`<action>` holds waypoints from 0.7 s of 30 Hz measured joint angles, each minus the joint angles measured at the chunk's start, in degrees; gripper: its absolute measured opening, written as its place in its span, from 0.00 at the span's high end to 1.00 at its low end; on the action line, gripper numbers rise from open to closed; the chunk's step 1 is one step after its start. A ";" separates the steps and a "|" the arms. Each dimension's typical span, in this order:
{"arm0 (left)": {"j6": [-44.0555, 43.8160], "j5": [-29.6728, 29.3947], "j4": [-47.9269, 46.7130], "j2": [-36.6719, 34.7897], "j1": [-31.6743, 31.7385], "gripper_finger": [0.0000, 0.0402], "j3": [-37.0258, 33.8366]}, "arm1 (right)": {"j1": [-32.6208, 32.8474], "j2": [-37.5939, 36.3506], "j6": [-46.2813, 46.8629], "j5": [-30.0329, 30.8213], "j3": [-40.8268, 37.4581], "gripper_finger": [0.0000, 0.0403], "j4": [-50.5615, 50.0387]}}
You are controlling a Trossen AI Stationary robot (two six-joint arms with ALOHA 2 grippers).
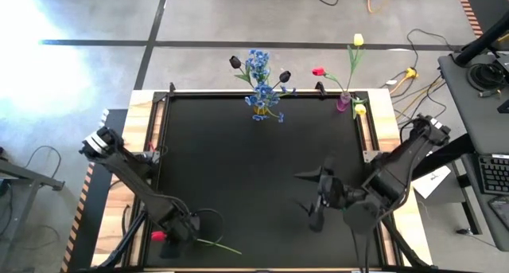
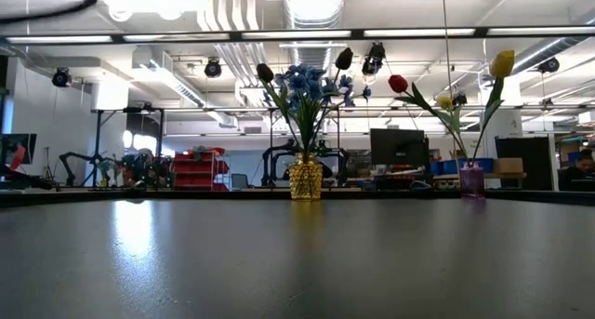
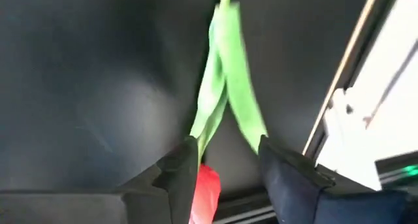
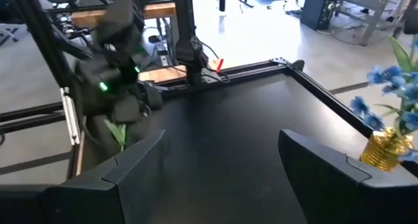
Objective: Sort flowers into vase by color
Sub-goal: Put the red flower into the pink vase
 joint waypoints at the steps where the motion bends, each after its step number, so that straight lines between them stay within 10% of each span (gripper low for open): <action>1: -0.15 1.43 1.24 0.57 -0.02 0.63 -1.06 | 0.29 0.70 -0.02 -0.06 1.23 0.29 -0.64; 15: 4.33 -1.14 2.01 5.42 -0.77 0.97 -3.51 | 0.89 -0.11 -1.65 1.21 9.87 0.29 -8.62; 21: 8.03 -15.90 -7.11 1.75 -0.30 0.99 0.85 | 0.61 -3.59 -1.18 2.93 11.22 0.29 -11.57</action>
